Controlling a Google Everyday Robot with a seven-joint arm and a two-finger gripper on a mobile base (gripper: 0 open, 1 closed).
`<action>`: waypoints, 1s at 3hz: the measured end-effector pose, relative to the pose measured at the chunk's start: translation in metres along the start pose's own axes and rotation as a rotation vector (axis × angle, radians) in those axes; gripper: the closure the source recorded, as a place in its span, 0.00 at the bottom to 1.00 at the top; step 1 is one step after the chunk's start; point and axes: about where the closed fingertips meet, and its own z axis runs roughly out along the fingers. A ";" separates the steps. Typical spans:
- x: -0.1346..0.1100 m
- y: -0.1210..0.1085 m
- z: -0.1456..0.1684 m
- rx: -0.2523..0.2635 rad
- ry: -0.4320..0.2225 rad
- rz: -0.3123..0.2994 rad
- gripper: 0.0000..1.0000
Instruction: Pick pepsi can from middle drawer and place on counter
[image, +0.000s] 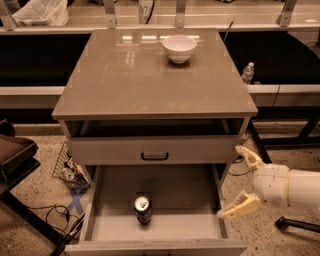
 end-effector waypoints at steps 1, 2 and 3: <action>0.037 0.017 0.056 -0.055 -0.037 0.015 0.00; 0.073 0.030 0.110 -0.085 -0.032 0.020 0.00; 0.101 0.037 0.147 -0.102 -0.026 0.022 0.00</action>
Offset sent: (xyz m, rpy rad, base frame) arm 0.0364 0.0914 -0.1970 0.0228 0.0649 0.0750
